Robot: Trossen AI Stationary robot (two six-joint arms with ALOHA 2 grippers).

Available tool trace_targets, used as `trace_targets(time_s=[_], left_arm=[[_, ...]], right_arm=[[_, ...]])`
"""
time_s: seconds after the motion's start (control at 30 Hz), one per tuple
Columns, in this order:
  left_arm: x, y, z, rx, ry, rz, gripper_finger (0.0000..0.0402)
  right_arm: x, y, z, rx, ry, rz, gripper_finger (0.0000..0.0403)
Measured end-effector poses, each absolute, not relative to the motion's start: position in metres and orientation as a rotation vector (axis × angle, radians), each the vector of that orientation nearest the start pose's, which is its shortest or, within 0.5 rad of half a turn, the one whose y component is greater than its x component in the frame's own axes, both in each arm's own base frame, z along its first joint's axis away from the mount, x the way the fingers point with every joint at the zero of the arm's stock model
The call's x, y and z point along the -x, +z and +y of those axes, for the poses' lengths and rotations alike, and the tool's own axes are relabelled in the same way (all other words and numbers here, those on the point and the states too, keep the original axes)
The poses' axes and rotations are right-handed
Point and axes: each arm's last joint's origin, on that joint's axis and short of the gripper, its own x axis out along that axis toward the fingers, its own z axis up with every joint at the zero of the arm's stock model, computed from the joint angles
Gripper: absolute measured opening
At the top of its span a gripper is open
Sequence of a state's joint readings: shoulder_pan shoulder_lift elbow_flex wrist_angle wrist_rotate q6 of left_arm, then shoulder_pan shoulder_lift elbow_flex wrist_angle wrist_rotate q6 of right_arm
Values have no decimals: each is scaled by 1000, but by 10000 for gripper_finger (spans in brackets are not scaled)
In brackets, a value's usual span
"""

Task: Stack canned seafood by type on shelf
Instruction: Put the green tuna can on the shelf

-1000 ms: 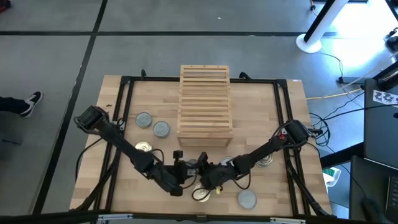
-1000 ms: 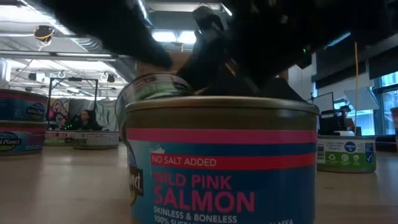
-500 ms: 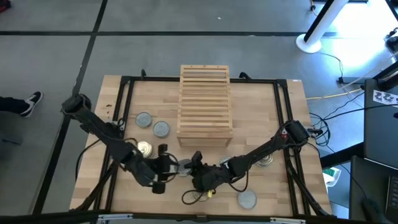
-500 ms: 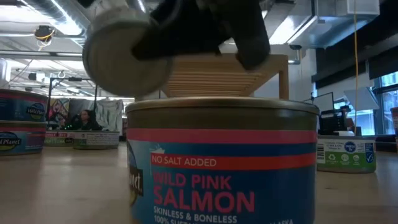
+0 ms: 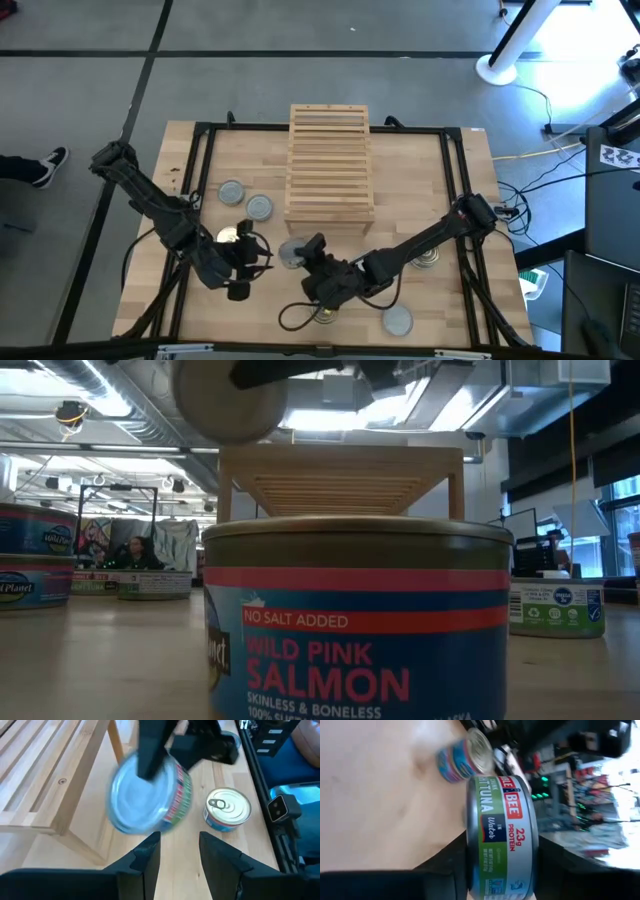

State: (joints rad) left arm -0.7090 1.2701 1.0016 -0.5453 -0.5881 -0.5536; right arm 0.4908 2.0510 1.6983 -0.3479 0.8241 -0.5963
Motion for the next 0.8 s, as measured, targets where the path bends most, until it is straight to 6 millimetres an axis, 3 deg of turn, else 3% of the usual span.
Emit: trace_targets(time_s=[0.23, 0.43, 0.63, 0.8], left_arm=[[-206, 282, -155, 37, 66, 647, 130], [-206, 282, -155, 37, 65, 647, 130], [-206, 282, -155, 38, 66, 647, 130], [-206, 282, -155, 38, 66, 647, 130]], right_arm=[[-414, 271, 195, 1122, -183, 708, 142], [-417, 286, 186, 1159, -217, 733, 165], [-424, 300, 167, 1189, -254, 766, 142], [-431, 306, 139, 1203, -322, 832, 147]])
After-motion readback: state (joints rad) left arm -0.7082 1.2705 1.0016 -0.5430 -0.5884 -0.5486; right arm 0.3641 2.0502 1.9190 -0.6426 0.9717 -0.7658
